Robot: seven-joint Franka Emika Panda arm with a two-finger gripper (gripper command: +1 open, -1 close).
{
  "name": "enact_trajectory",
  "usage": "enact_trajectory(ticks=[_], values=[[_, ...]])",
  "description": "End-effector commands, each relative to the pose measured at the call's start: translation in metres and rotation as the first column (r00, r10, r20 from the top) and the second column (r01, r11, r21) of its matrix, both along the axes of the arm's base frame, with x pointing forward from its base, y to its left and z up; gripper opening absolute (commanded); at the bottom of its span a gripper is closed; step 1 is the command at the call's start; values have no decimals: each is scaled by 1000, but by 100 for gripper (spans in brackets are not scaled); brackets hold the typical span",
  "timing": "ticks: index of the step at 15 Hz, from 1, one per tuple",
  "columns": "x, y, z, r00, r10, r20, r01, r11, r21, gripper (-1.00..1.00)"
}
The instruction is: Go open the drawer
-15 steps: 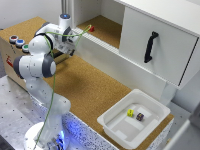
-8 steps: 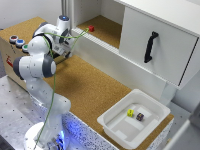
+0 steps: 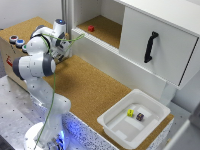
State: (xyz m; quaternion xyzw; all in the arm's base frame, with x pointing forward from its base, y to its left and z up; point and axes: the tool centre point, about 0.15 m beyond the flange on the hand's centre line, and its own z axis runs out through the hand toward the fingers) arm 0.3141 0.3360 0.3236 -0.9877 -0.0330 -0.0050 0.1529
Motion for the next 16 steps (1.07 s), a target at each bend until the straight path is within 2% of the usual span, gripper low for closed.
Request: enact_trajectory(ticks=[1,6,7,10,16], values=[[15,4,-29,999,-39,-6,40,991,126,100],[30,13,-33,1000,6,0,-6,989,148,100],[33,14,-33,1000,10,2,-10,988,154,-100],[38,17,-42,999,29,-16,-26,985,172,-100],[44,14,-40,1000,25,3,-25,985,173,-100]])
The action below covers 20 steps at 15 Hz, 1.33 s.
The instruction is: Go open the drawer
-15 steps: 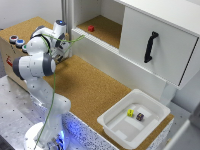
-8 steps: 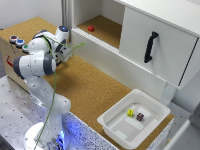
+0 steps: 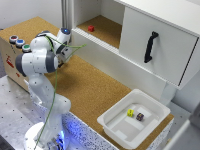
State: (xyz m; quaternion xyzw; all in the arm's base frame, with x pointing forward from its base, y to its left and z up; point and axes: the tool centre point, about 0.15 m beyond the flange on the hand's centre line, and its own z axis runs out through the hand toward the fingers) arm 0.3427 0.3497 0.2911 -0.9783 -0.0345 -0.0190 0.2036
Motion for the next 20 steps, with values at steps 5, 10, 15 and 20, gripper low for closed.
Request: enact_trajectory(ticks=[5,10,15,20], values=[[15,-11,-3,1000,20,-1,-20,999,35,-100],[13,-30,-15,1000,-11,-27,11,1000,21,-100],[13,-62,-19,999,-39,-31,39,999,-1,-100],[17,-104,-28,994,-97,-43,97,995,-6,-100]])
